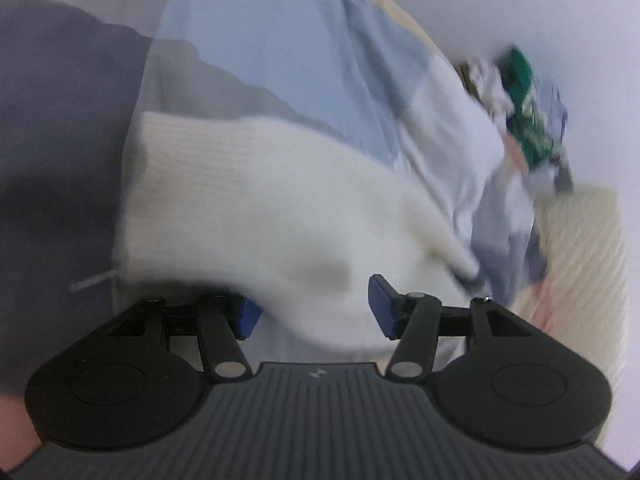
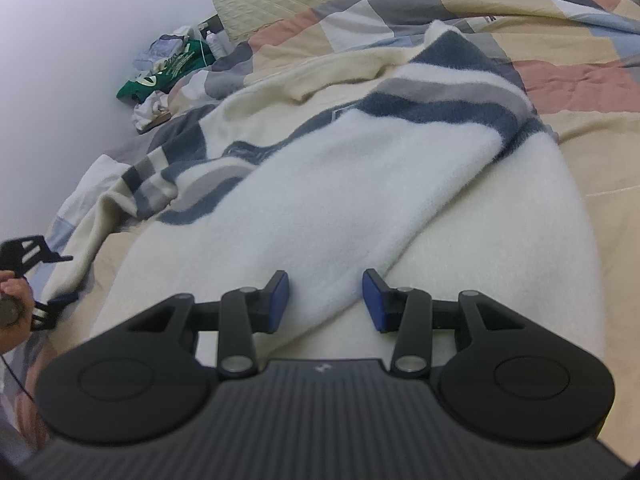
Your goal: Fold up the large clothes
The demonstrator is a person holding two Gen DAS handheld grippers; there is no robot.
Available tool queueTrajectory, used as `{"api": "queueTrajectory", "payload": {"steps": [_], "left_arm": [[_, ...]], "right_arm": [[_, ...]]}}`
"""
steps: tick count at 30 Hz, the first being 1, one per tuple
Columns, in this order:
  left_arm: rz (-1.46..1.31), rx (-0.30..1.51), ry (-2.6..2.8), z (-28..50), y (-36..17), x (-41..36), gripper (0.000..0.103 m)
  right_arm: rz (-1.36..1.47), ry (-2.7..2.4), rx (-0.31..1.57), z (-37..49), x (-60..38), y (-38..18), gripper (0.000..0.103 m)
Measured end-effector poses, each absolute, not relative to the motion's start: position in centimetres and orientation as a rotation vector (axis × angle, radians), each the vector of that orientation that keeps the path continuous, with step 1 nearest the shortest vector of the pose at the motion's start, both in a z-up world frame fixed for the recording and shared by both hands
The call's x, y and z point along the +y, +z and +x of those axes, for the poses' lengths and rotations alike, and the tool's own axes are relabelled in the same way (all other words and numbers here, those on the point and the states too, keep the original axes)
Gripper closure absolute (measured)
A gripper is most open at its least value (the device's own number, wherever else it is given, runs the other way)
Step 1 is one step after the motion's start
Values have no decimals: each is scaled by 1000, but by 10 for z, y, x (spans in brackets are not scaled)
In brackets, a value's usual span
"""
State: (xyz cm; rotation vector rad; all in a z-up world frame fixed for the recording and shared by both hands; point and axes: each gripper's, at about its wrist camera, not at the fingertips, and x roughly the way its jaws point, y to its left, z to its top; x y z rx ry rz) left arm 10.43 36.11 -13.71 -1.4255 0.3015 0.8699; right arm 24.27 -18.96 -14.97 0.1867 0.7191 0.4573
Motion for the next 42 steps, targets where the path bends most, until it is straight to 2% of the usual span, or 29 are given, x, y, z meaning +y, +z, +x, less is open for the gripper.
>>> {"api": "queueTrajectory", "payload": {"steps": [5,8,10,11,12,19,25,35,42], "left_arm": [[-1362,237,938,108,-132,387,49],[-1296,251,987,113,-129,406,65],[-1270,238,997,111,-131,421,85],[-1245,232,1002,112,-128,426,91],[-1207,232,1005,112,-125,431,93],[-962,236,947,123,-74,467,94],[-569,306,812,170,11,438,94],[-98,289,480,245,147,279,94],[155,265,147,258,185,120,94]], "right_arm": [[215,465,726,245,-191,-152,60],[233,467,729,248,-193,-153,60],[238,468,728,249,-192,-153,60],[235,469,726,249,-192,-154,60],[232,470,724,250,-191,-154,60],[240,465,720,255,-188,-152,58],[245,444,730,263,-182,-150,58],[285,437,701,257,-192,-140,58],[355,424,640,243,-218,-123,57]]}}
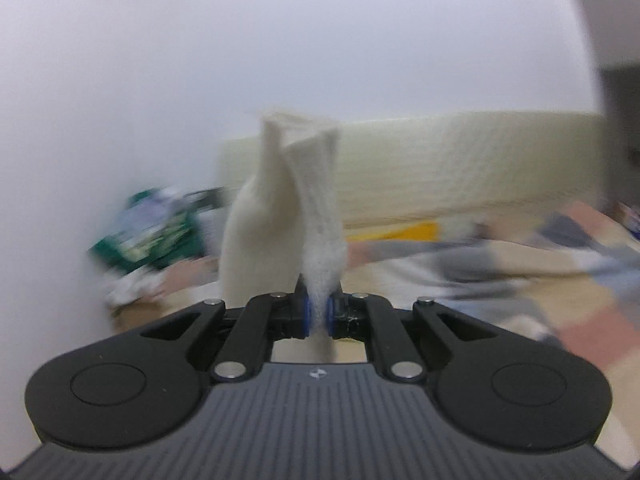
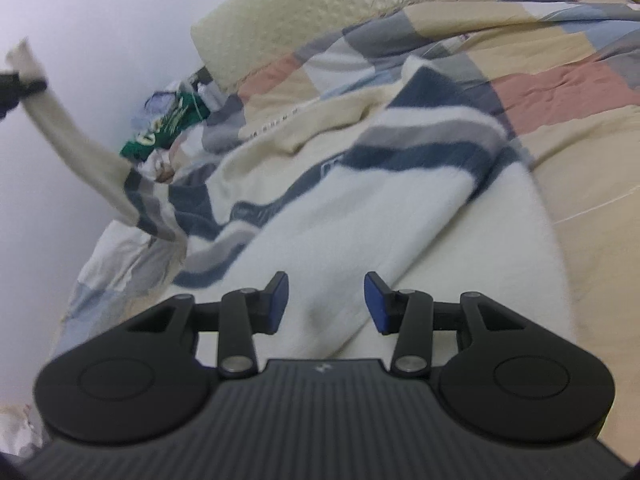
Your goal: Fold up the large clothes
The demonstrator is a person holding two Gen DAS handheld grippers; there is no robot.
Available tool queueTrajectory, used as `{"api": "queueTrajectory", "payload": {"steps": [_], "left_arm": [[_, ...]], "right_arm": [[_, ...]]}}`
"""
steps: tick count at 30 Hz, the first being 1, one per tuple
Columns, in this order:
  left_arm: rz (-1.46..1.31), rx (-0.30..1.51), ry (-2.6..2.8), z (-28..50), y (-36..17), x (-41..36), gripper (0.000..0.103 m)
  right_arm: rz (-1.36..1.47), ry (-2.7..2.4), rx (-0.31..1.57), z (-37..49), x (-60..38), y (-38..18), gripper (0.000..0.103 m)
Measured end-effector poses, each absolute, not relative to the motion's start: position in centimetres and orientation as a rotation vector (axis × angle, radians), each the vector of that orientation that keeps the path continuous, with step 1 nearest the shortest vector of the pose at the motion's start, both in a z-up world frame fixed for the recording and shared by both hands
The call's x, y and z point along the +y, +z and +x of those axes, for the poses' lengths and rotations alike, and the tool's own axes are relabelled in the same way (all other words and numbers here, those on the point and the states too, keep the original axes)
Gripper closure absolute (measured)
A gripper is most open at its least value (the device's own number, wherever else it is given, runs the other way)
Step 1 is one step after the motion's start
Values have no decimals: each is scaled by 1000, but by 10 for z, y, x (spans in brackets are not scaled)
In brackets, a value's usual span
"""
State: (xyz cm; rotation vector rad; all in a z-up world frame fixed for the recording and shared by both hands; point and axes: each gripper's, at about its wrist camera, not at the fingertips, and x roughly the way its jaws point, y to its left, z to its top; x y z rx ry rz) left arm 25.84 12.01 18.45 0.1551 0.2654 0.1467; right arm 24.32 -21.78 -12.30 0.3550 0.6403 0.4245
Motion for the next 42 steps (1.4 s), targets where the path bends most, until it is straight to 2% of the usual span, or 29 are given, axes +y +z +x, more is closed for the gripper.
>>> {"api": "queueTrajectory", "payload": {"steps": [5,11,16,21,23,24,25,28,36,39,42], "left_arm": [[266,332,-81,252,151,13,94],[282,509,-275,219,53,-80,94],[205,656,-292,207,-35,-84,94],[170,734,-289,206,-70,-78,92],[128,759,-298,209,-70,-68,79],[99,784,-316,211,-67,-65,53],[68,812,-336,212,-65,-62,32],[0,856,-428,205,-62,-51,18],[-292,863,-381,196,-63,28,18],[-406,819,-301,203,-66,68,18],[-564,795,-190,216,-75,109,18]], "right_arm": [[444,377,625,239,-244,-117,57],[529,280,602,235,-282,-114,57],[598,232,589,231,-308,-115,57],[622,257,604,229,-311,-119,57],[626,276,606,230,-309,-118,57],[621,286,607,230,-306,-117,57],[613,289,607,231,-304,-117,57],[586,292,614,230,-299,-117,57],[525,305,647,227,-282,-121,57],[499,303,661,229,-276,-124,50],[491,298,685,231,-273,-128,50]]}}
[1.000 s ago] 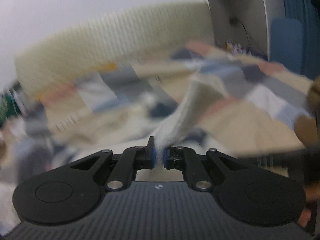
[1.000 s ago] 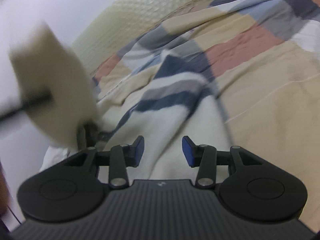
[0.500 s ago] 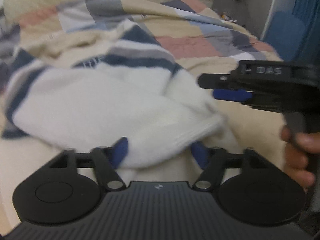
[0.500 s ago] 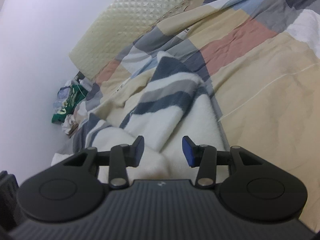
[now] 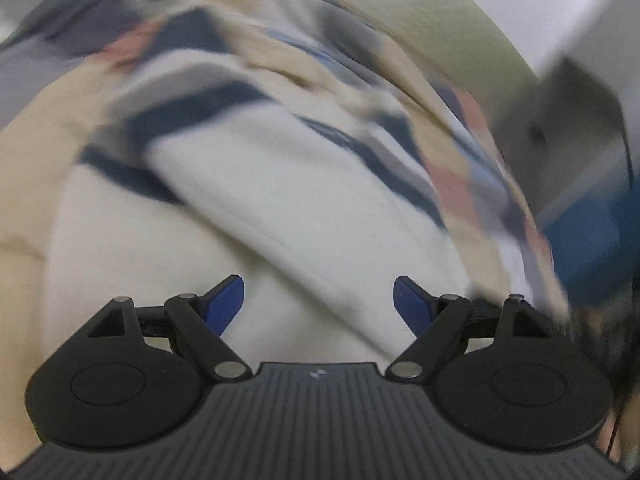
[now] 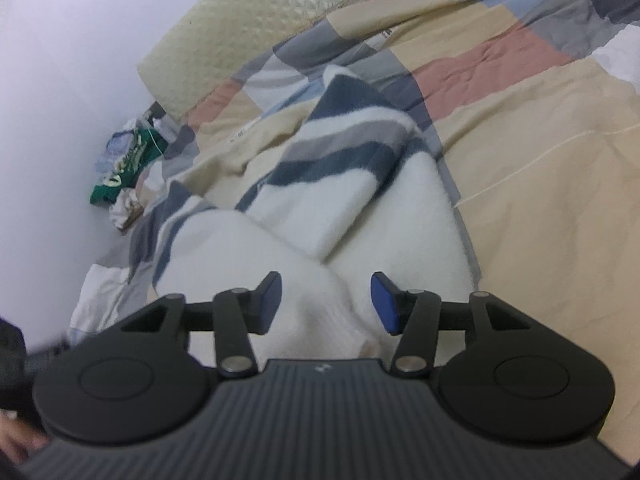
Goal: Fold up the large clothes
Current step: 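Grasp the blue-striped blanket edge with the left gripper and fold it over, then open the left gripper to release the folded edge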
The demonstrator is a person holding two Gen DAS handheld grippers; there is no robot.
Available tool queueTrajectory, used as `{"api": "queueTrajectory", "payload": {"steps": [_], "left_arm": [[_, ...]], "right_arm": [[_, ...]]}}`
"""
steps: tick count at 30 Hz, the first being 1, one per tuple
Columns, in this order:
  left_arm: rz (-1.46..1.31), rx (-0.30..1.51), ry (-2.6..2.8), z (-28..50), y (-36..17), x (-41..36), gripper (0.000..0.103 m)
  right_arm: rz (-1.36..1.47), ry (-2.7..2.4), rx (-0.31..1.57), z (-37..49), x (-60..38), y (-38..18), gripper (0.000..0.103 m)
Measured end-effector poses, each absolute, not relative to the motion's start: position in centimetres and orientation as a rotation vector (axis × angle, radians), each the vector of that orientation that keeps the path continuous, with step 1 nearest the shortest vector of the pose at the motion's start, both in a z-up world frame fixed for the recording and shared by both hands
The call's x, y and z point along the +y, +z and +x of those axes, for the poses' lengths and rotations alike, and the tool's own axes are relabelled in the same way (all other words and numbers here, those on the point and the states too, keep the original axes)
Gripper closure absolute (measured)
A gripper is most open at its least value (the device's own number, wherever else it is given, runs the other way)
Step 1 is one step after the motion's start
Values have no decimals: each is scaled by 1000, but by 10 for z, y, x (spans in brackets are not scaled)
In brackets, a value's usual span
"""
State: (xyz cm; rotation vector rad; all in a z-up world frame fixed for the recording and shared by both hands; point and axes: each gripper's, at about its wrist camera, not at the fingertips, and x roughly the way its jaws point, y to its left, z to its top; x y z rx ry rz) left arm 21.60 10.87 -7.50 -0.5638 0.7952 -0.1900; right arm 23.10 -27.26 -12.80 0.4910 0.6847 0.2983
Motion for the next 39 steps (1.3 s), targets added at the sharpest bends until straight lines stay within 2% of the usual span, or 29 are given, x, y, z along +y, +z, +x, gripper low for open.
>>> {"api": "queueTrajectory", "payload": {"steps": [11,13,14,17,19,20,22,27,36,38,39], "left_arm": [[-976,668,22,277,-118,209,20],[-1003,657,24,289,-125,212,24],[-1009,649,19,295,-126,213,26],[-996,659,32,309,-130,212,52],[-991,666,32,315,-132,215,82],[-993,643,20,314,-131,217,87],[-1006,566,9,309,-124,225,89],[-948,496,83,305,-106,240,90],[-735,639,171,317,-124,231,88],[-723,651,175,314,-119,229,83],[-721,660,179,311,-117,228,75]], "right_arm": [[441,269,723,241,-266,-135,50],[433,273,729,243,-264,-136,45],[434,281,732,244,-264,-137,38],[404,295,728,246,-259,-137,35],[354,298,724,248,-252,-138,35],[337,297,725,249,-249,-138,35],[312,296,730,252,-244,-140,37],[223,329,713,248,-230,-135,62],[157,339,732,251,-220,-142,64],[155,335,735,251,-219,-142,64],[160,335,735,251,-220,-141,64]]}}
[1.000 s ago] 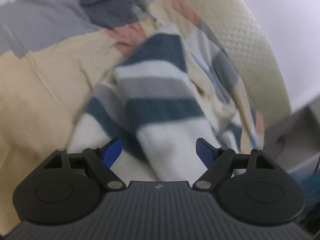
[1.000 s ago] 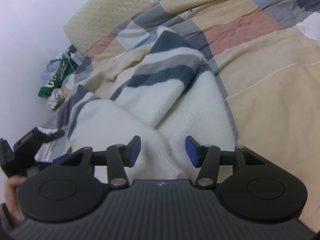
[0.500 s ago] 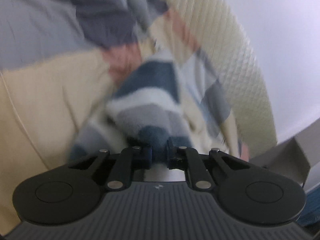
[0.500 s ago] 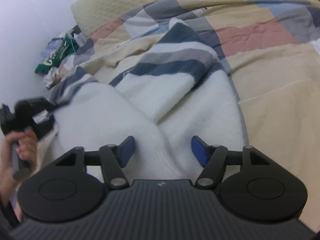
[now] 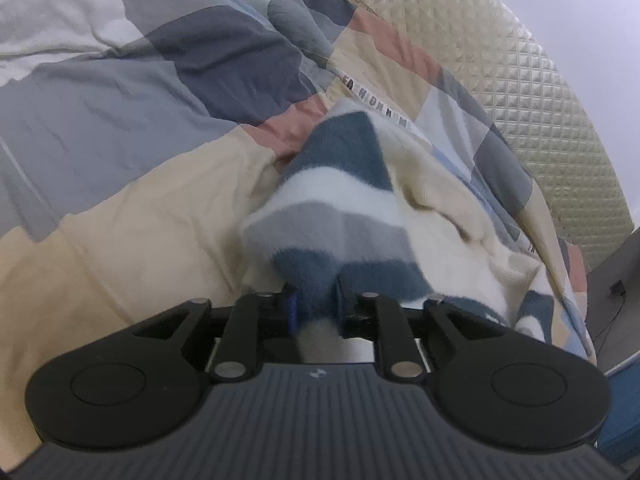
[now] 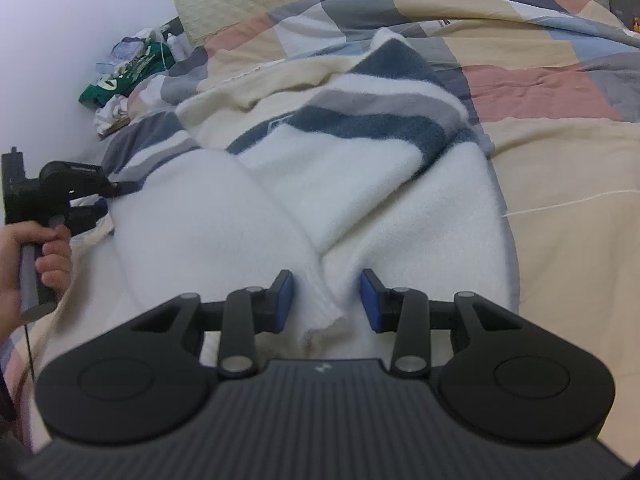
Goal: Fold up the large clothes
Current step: 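Open the left gripper to release the folded edge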
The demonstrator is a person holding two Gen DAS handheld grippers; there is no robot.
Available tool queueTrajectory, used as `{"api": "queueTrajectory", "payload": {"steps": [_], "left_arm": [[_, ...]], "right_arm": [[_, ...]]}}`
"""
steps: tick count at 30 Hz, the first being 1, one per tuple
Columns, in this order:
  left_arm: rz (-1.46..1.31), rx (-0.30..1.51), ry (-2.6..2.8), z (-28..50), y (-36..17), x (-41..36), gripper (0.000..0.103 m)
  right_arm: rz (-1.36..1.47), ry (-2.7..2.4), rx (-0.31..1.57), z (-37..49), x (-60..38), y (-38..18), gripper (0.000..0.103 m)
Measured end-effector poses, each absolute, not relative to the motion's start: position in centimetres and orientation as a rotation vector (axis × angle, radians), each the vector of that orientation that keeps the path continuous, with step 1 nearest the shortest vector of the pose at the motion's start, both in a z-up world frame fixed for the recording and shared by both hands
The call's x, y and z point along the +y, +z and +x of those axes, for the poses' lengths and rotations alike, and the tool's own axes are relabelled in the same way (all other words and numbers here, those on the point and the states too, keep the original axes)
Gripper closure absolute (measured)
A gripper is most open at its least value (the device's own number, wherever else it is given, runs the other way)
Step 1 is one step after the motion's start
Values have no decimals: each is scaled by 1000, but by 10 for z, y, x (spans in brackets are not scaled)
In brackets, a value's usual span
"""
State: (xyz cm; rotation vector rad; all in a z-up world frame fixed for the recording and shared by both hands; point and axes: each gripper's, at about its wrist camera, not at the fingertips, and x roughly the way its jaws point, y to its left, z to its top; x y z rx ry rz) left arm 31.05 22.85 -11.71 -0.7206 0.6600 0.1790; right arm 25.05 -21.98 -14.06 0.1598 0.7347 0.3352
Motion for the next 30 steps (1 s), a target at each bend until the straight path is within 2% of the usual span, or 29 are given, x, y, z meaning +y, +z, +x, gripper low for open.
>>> {"api": "queueTrajectory", "payload": {"steps": [1,3,7,11,14,17,23,28,30], "left_arm": [[-711,671,186,307,-114,228,64],[-698,675,200,294,-106,225,53],[-731,714,209,253,-91,214,53],[-725,765,216,211,-82,198,51],[-733,796,228,177,-81,189,51],[-740,819,249,144,-82,181,48],[-773,880,330,113,-92,175,46],[-911,956,169,123,-117,172,44],[-878,968,138,126,-119,163,43]], "right_arm": [[166,338,733,249,-221,-140,63],[195,342,733,248,-226,-138,62],[275,329,727,238,-240,-130,62],[293,304,700,222,-250,-119,54],[306,281,689,212,-258,-114,53],[343,236,702,205,-271,-114,38],[412,223,748,198,-283,-122,39],[455,199,759,191,-291,-125,39],[466,164,763,191,-297,-127,39]]}}
